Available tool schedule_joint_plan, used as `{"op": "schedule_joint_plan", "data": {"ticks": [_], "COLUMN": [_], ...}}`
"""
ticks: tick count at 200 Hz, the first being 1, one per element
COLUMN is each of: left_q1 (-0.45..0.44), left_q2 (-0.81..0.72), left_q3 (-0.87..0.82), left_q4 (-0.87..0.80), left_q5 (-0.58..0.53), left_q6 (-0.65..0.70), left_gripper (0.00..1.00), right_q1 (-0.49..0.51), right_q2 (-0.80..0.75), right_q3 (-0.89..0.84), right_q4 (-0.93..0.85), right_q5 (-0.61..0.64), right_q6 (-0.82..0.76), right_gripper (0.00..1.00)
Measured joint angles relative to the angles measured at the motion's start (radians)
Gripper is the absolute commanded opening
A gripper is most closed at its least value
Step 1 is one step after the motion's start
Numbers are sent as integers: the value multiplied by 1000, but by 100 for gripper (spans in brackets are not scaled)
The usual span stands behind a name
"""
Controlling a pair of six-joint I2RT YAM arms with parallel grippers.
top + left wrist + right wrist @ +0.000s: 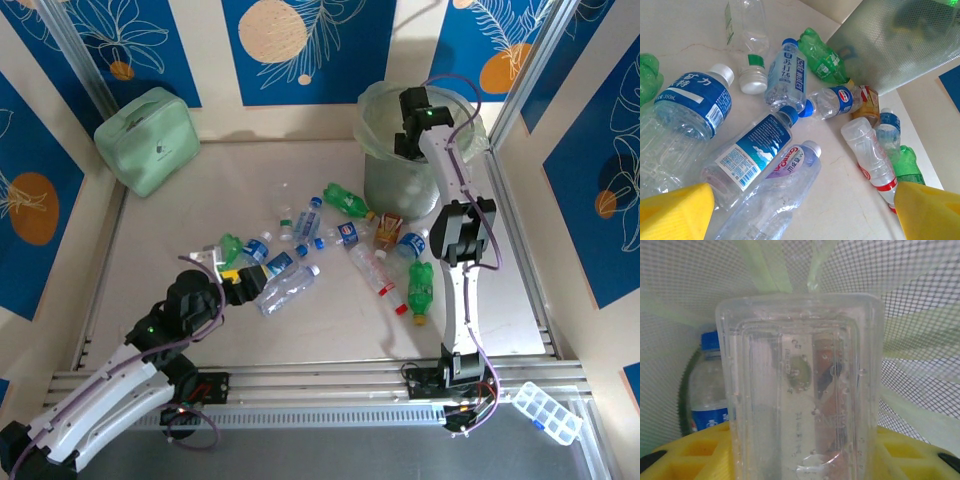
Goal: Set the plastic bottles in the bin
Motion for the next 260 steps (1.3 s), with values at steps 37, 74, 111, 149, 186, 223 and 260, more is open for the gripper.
{"op": "schedule_joint_plan", "data": {"ticks": [37, 74, 111, 149, 186, 223, 260], "left_q1": [0, 0, 0, 0, 0, 0, 0], "left_q2": [12, 14, 15, 23, 37, 37, 60], "left_q3": [0, 0, 0, 0, 0, 0, 0], "left_q4": [0, 0, 0, 0, 9, 18, 16], "left_q5": [-1, -11, -24, -38, -45, -44, -45], "left_q6": [0, 6, 25, 44, 54, 63, 72], "left_gripper": [93, 93, 94, 93, 93, 92, 91], "right_q1": [-5, -7, -5, 53, 273, 451, 545], "right_q2": [17, 12, -55, -309, -682, -1011, -1185], "right_q3": [7, 58, 60, -76, -378, -845, -1368], "right_q4": [-1, -8, -19, 43, 218, 439, 661], "right_q5": [-3, -26, -52, -71, -71, -92, -125], "right_q6": [-17, -14, 8, 38, 49, 89, 144], "right_gripper": [72, 78, 76, 75, 74, 74, 73]}}
